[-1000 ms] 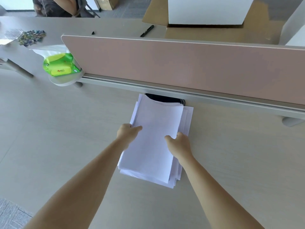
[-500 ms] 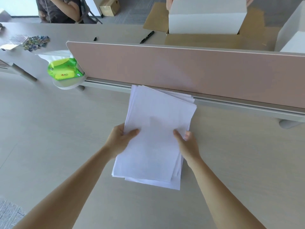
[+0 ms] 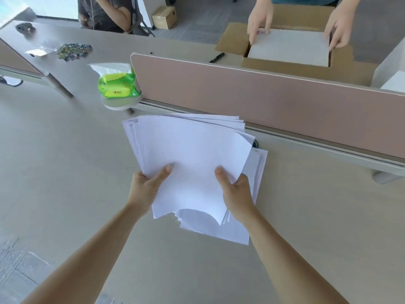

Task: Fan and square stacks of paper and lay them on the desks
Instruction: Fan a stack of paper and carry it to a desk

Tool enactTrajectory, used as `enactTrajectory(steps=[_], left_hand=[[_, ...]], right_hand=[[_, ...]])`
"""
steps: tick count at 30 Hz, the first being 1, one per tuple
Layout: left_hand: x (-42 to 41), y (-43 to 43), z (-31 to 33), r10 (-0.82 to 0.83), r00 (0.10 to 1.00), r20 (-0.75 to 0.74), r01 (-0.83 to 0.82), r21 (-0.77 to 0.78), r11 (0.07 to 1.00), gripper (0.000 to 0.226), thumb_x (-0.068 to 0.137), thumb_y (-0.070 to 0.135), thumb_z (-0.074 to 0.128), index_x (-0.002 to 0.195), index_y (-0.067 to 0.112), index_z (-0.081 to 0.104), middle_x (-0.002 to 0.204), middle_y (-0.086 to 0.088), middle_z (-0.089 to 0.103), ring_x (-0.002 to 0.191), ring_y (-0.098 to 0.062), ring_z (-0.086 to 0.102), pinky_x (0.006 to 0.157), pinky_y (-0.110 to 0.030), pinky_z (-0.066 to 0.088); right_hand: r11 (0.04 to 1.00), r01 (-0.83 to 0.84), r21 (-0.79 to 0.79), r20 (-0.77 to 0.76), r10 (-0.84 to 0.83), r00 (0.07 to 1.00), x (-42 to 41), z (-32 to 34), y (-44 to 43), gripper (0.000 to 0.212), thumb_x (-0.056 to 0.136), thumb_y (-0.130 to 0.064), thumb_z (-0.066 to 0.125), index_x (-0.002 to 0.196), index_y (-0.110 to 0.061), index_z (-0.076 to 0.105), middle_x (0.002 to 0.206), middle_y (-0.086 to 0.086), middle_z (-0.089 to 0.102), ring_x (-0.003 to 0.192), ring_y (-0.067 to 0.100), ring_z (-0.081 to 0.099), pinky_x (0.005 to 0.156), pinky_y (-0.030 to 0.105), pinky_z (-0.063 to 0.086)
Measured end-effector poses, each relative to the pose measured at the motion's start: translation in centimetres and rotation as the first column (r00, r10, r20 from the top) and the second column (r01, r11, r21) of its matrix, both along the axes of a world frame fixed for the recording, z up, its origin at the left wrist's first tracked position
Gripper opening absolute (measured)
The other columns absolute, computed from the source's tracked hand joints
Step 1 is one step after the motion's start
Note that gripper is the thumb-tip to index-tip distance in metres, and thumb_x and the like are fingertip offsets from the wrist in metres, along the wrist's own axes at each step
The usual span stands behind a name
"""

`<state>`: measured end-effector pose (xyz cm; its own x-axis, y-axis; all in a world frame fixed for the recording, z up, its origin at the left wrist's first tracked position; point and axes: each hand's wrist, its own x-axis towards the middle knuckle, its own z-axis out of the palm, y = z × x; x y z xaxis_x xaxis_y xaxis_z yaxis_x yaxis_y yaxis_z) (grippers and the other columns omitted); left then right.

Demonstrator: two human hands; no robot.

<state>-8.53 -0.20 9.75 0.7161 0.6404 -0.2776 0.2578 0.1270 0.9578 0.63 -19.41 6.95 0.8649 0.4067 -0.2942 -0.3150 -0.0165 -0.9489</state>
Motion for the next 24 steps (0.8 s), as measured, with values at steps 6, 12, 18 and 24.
enactTrajectory(steps=[6, 12, 18, 24], left_hand=[[-5.2, 5.1, 1.5, 0.153, 0.982, 0.109, -0.167, 0.136, 0.977, 0.009, 0.088, 0.017, 0.071, 0.079, 0.014, 0.071, 0.069, 0.02, 0.072, 0.068, 0.007, 0.067, 0.059, -0.012, 0.051], [-12.9, 12.5, 0.0, 0.11, 0.99, 0.093, -0.129, 0.231, 0.964, 0.035, 0.069, 0.052, 0.068, 0.066, 0.018, 0.066, 0.059, 0.014, 0.064, 0.057, 0.009, 0.059, 0.054, -0.012, 0.046], [-18.5, 19.6, -1.8, -0.104, 0.986, 0.134, 0.091, 0.101, 0.991, 0.005, 0.064, 0.038, 0.079, 0.068, 0.038, 0.077, 0.069, 0.02, 0.072, 0.068, 0.008, 0.066, 0.063, -0.012, 0.05], [-21.7, 22.0, -2.2, -0.174, 0.968, 0.182, 0.192, -0.089, 0.977, 0.037, 0.053, 0.045, 0.077, 0.079, 0.02, 0.078, 0.078, 0.009, 0.077, 0.072, -0.003, 0.071, 0.064, -0.016, 0.053]], right_hand=[[0.99, -0.137, 0.027, 0.202, 0.129, 0.971, -4.5, 2.3, 6.0, 0.016, 0.094, -0.027, 0.067, 0.083, -0.035, 0.074, 0.086, 0.001, 0.076, 0.084, 0.017, 0.07, 0.076, 0.014, 0.048], [0.985, -0.155, -0.08, 0.222, 0.169, 0.96, -11.3, 3.0, 12.5, 0.053, 0.088, -0.047, 0.063, 0.079, 0.005, 0.062, 0.061, 0.013, 0.046, 0.054, 0.022, 0.045, 0.061, 0.019, 0.048], [0.967, -0.116, -0.227, 0.24, 0.171, 0.956, -16.5, 2.9, 17.3, 0.026, 0.089, -0.008, 0.072, 0.094, -0.033, 0.069, 0.094, -0.015, 0.076, 0.094, 0.003, 0.07, 0.084, 0.028, 0.057], [0.964, -0.022, -0.267, 0.148, 0.063, 0.987, -22.2, 2.4, 19.6, 0.021, 0.077, -0.017, 0.084, 0.093, -0.027, 0.075, 0.095, -0.005, 0.078, 0.091, 0.014, 0.073, 0.081, 0.034, 0.058]])
